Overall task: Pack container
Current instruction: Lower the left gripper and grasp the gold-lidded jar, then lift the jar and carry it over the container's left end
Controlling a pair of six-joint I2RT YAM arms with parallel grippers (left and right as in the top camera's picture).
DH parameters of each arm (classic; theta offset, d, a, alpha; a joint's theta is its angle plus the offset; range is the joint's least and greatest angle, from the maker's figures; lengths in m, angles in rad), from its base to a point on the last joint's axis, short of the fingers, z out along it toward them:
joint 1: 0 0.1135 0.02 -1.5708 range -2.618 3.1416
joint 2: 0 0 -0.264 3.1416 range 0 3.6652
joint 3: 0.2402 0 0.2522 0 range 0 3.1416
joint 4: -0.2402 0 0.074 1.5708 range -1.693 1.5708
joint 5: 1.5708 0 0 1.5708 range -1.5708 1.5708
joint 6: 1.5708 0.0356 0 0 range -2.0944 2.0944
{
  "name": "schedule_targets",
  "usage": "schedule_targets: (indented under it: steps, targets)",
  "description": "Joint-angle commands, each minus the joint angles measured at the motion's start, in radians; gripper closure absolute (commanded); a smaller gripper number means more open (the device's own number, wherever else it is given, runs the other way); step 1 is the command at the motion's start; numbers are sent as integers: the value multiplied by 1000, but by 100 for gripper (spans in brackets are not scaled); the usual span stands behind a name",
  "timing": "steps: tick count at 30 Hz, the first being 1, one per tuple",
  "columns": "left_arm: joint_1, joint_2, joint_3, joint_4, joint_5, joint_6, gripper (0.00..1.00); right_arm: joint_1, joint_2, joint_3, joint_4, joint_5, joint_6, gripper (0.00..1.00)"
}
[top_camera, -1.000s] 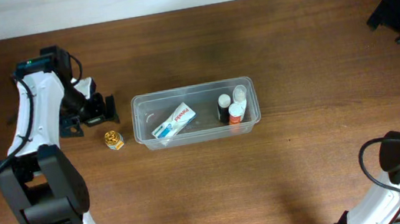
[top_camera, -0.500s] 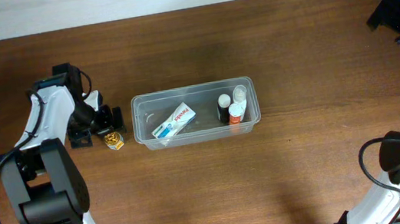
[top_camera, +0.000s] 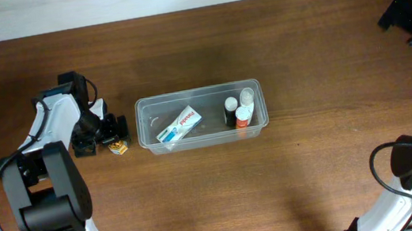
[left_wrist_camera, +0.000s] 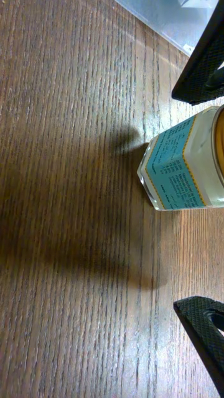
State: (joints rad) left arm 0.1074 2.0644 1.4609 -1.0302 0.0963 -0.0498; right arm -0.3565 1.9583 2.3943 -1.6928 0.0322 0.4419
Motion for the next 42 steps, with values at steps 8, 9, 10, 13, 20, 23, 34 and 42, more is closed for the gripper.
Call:
schedule_targets:
  steps: [8,9,10,13,20,23,34,42]
  targets:
    - [-2,-18,-6,3,-35,-2,43,3,-22,-3,-6,-2,0,2]
    - [-2,-18,-6,1,-41,-2,52,3,-22,-3,-6,-2,0,2]
    - [-3,-18,-6,-1,-42,-2,60,3,-22,-3,-6,-2,0,2]
    - [-3,-18,-6,-2,-46,-2,63,3,-22,-3,-6,-2,0,2]
    - [-3,-18,-6,-3,-71,-3,69,3,-22,-3,-6,-2,0,2]
    - [-3,-18,-6,-9,-71,-3,69,3,-22,-3,-6,-2,0,2]
    - [-3,-19,200,-216,-70,-30,69,3,-22,-3,-6,-2,0,2]
    - [-64,-19,514,-418,-71,-33,69,3,-22,-3,-6,-2,0,2]
